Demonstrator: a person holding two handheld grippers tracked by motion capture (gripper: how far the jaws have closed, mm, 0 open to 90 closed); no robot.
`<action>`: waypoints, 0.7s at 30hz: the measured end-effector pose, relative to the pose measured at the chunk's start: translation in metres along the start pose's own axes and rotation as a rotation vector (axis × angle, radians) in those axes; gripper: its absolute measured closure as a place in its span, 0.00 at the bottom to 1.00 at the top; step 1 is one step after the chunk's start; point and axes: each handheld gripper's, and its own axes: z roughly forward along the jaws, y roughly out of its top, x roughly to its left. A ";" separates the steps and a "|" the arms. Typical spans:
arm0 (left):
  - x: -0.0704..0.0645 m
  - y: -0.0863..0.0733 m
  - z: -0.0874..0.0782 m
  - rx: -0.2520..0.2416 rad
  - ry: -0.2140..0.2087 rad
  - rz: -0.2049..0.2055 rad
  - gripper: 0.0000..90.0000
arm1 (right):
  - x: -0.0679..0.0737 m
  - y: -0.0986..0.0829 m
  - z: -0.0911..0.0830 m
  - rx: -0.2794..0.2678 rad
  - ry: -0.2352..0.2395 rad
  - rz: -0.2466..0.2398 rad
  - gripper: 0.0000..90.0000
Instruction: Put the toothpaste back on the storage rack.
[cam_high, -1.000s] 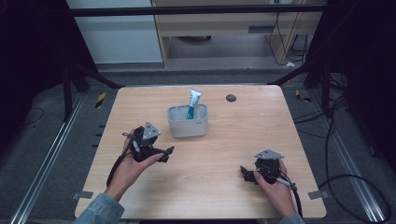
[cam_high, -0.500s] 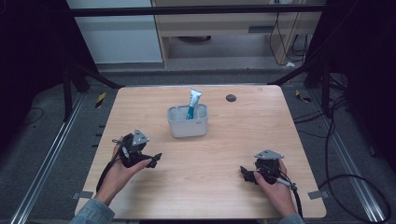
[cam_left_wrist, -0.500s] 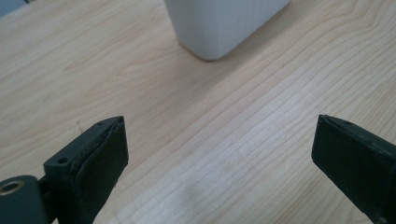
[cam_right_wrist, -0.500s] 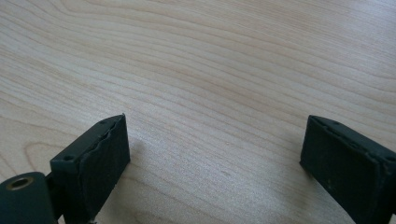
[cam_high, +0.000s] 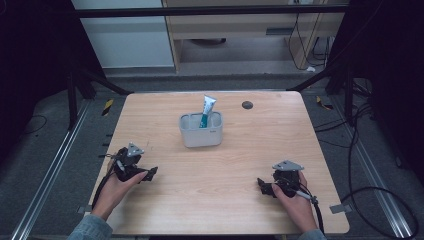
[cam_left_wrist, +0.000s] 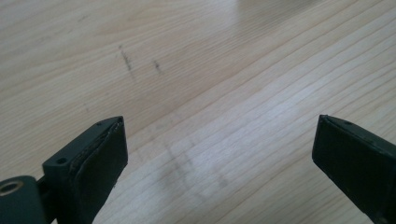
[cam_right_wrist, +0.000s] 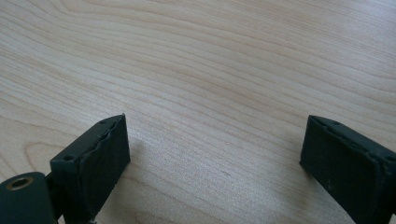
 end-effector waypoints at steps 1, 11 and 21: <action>0.002 -0.002 0.001 0.006 0.002 -0.004 0.03 | 0.000 0.000 0.000 0.000 0.000 0.000 0.09; 0.024 -0.017 0.014 0.030 0.005 -0.062 0.03 | 0.000 0.000 0.000 0.000 0.000 0.000 0.09; 0.038 -0.021 0.027 0.003 0.011 -0.115 0.03 | 0.000 0.000 0.000 0.000 0.000 -0.001 0.09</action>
